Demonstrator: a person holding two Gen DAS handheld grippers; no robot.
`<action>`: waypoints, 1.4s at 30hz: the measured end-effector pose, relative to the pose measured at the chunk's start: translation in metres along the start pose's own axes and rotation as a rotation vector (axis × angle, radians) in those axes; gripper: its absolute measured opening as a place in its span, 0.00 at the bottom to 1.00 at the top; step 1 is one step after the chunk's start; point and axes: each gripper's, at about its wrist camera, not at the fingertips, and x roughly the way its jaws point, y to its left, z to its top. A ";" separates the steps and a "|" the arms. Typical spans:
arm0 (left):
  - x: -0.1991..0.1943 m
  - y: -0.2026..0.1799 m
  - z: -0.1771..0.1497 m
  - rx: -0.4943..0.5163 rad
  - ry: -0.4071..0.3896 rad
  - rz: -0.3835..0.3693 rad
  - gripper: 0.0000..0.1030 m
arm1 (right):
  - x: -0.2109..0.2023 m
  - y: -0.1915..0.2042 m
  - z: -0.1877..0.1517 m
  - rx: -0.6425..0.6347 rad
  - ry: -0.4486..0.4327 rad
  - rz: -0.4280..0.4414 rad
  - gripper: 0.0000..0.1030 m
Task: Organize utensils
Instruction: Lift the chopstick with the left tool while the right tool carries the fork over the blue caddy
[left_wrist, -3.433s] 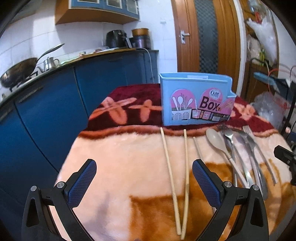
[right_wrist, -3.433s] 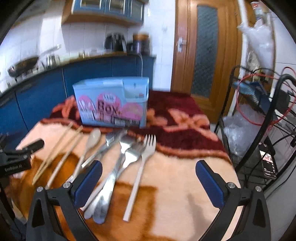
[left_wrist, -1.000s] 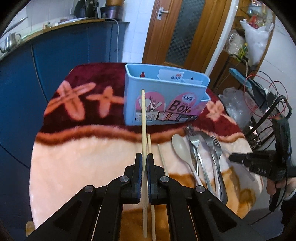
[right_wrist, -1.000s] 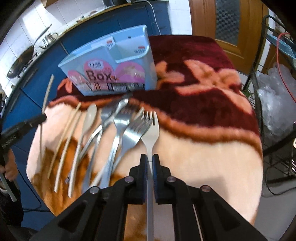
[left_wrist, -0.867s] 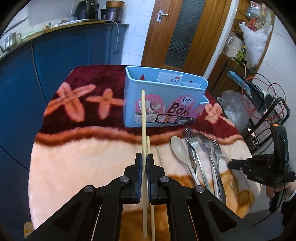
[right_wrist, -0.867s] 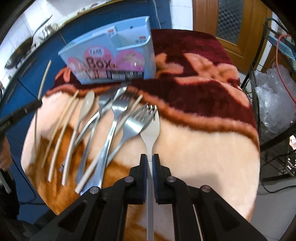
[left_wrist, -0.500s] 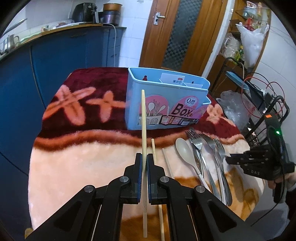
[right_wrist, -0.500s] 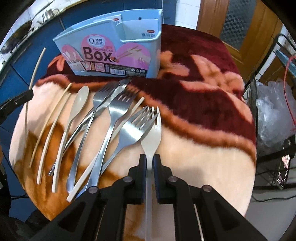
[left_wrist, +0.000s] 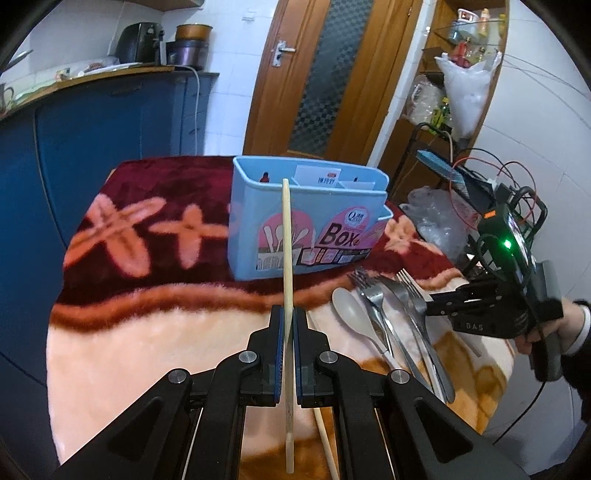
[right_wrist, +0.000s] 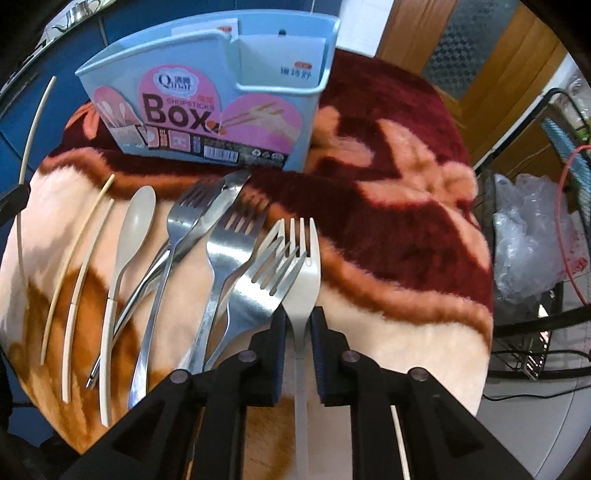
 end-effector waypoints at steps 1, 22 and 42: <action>-0.002 0.000 0.000 -0.001 -0.009 -0.001 0.04 | -0.006 0.001 -0.003 0.003 -0.029 -0.004 0.14; -0.017 -0.034 0.008 -0.047 -0.113 0.060 0.04 | -0.007 -0.018 -0.032 0.084 -0.141 0.203 0.09; -0.013 -0.045 0.018 -0.035 -0.122 0.120 0.04 | -0.008 -0.016 -0.019 -0.024 -0.114 0.214 0.13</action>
